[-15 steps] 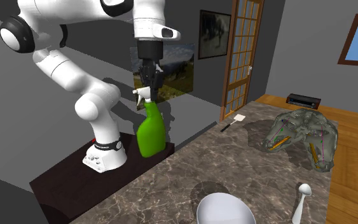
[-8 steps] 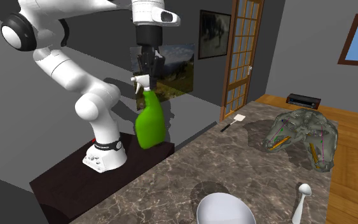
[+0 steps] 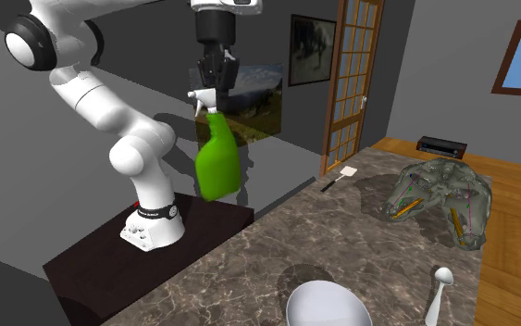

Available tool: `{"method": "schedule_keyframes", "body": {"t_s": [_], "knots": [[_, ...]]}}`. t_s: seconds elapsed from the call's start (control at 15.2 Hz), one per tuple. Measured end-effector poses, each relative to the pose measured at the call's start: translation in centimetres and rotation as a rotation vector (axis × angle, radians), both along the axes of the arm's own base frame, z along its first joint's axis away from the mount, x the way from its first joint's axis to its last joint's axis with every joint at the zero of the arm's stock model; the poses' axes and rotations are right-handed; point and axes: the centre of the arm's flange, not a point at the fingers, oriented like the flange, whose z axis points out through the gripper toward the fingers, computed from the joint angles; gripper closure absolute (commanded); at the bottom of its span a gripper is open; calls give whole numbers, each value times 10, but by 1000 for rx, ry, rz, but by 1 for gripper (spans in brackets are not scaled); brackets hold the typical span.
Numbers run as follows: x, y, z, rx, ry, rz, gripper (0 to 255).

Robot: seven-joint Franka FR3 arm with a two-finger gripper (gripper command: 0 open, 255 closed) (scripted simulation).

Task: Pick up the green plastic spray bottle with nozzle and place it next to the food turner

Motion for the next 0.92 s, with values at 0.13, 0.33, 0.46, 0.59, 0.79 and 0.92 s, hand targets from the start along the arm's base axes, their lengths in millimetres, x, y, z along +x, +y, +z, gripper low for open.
{"method": "schedule_keyframes", "body": {"t_s": [0.13, 0.33, 0.46, 0.59, 0.79, 0.92], "knots": [[0, 1, 10, 0, 0, 0, 255], [1, 0, 28, 0, 0, 0, 255], [0, 1, 37, 0, 0, 0, 255], [-1, 0, 49, 0, 0, 0, 255], [0, -1, 64, 0, 0, 0, 255], [0, 0, 75, 0, 0, 0, 255]]}}
